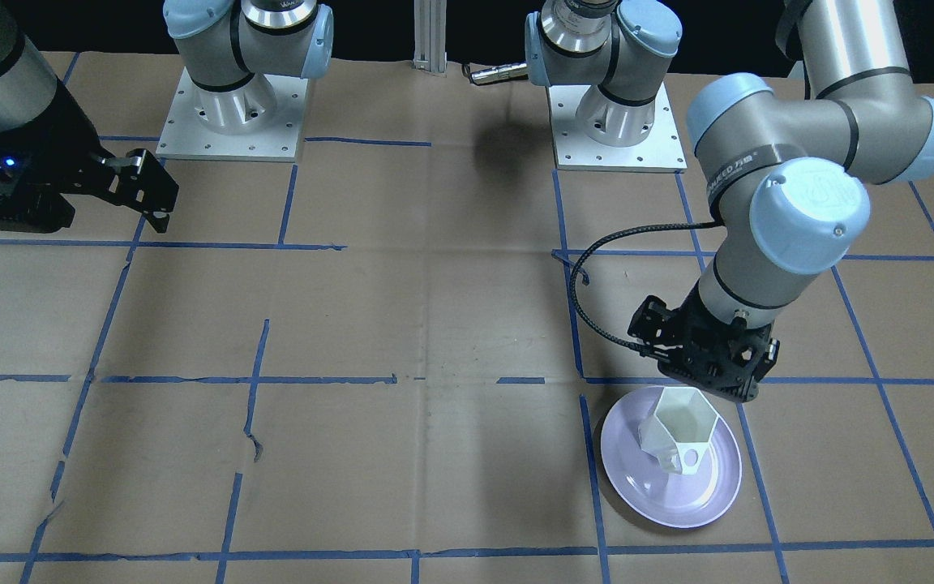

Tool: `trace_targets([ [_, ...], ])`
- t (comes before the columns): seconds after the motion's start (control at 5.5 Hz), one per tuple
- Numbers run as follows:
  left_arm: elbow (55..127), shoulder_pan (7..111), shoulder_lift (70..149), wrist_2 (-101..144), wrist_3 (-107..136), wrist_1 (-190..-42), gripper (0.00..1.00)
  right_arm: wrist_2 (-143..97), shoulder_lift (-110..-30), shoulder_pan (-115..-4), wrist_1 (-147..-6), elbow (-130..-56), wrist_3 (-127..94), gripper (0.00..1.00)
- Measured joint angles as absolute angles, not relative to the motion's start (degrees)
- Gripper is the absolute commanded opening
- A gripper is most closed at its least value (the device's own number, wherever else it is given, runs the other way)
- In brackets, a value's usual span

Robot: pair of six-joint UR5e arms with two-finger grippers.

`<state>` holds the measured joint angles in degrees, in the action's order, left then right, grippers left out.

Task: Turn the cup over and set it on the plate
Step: 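Open the left gripper and raise it off the mug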

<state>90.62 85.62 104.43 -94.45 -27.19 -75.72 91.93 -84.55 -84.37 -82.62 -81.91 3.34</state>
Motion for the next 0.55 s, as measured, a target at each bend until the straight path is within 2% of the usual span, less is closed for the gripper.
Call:
trace_targets([
  [0.55, 90.41, 87.52, 90.7, -91.86, -14.04, -88.79, 0.96, 91.93, -84.54, -84.37, -82.62, -81.92, 3.34, 1.0],
])
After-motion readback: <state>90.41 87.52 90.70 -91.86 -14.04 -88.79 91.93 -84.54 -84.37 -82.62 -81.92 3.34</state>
